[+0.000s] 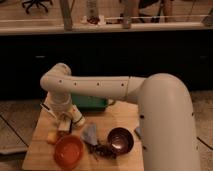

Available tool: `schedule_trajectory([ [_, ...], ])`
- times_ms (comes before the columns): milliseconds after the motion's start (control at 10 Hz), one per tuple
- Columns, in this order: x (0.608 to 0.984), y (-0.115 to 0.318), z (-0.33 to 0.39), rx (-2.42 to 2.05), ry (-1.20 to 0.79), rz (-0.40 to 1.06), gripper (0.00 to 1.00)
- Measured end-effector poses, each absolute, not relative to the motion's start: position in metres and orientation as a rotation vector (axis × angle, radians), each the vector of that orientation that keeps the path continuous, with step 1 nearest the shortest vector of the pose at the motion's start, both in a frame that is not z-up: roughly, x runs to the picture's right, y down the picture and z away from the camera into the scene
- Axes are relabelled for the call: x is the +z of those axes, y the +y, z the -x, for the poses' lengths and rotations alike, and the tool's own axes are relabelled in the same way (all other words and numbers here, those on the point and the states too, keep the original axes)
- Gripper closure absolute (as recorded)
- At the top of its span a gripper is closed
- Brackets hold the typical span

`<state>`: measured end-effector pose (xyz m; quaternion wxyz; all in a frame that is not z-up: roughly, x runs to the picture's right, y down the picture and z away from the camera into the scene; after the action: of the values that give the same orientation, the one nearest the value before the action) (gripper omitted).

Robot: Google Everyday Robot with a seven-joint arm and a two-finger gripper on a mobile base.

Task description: Place eraser in metal cup

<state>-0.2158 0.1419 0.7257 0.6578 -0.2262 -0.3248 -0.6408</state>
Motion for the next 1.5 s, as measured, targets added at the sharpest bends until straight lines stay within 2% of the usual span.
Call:
schedule_trajectory([
  [200,0.730,0.144,0.221,-1.458,-0.751,0.523,0.83],
  [800,0.734,0.143,0.229,-1.478,-0.777,0.533,0.23],
  [900,0.734,0.142,0.229,-1.480,-0.780,0.534,0.20],
  [1500,0.730,0.146,0.232,-1.505,-0.803,0.533,0.20],
])
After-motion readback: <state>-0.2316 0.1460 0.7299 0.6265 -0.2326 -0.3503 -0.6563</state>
